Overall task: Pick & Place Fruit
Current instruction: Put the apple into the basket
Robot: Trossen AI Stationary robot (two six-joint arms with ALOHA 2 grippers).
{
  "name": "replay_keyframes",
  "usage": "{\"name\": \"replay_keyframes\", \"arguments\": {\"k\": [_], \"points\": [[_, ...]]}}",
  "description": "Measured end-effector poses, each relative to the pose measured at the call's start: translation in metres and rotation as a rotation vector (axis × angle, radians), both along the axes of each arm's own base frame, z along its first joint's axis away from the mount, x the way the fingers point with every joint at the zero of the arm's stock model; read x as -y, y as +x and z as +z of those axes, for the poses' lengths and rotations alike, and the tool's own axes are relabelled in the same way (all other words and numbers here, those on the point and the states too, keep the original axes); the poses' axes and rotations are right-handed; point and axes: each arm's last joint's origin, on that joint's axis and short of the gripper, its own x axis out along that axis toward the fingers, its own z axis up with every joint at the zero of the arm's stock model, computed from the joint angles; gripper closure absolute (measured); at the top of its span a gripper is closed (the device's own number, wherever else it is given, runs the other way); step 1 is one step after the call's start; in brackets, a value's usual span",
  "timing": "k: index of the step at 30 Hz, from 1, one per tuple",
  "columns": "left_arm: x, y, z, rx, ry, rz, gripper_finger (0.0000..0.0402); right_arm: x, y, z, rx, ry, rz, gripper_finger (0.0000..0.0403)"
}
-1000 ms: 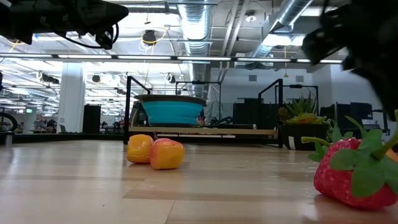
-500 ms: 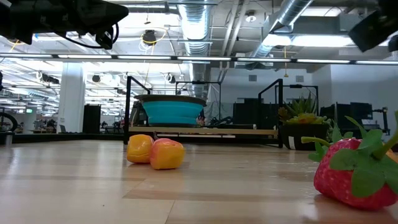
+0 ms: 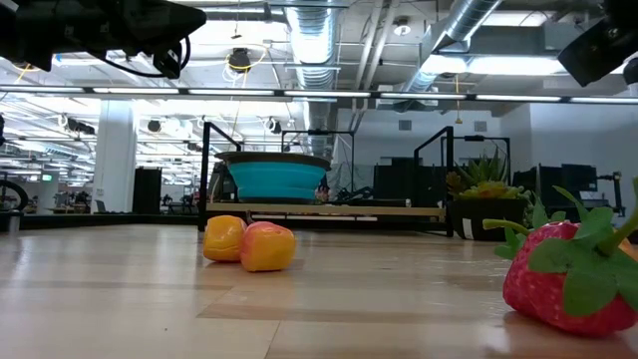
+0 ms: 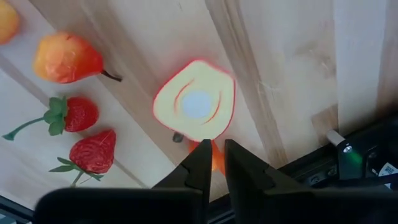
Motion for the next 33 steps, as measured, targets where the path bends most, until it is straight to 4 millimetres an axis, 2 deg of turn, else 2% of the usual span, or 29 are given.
{"name": "replay_keyframes", "arguments": {"k": [6,14,19,24,33], "points": [[0.0,0.0,0.0,0.004,-0.002,0.0,0.0393,0.004,0.003,0.0,-0.005,0.003,-0.038,0.04],[0.0,0.0,0.001,0.011,-0.003,0.0,0.0393,0.005,0.003,0.0,-0.015,0.01,-0.045,0.0391],[0.0,0.0,0.001,0.013,-0.003,0.0,0.0393,0.009,0.002,0.001,-0.028,-0.048,-0.099,0.0377],[0.0,0.0,0.001,0.014,-0.003,-0.001,0.0393,0.009,0.002,0.001,-0.028,-0.057,-0.126,0.0304],[0.0,0.0,0.001,0.014,-0.003,-0.001,0.0393,0.011,0.0,0.002,-0.048,-0.078,-0.127,0.0106]]}}
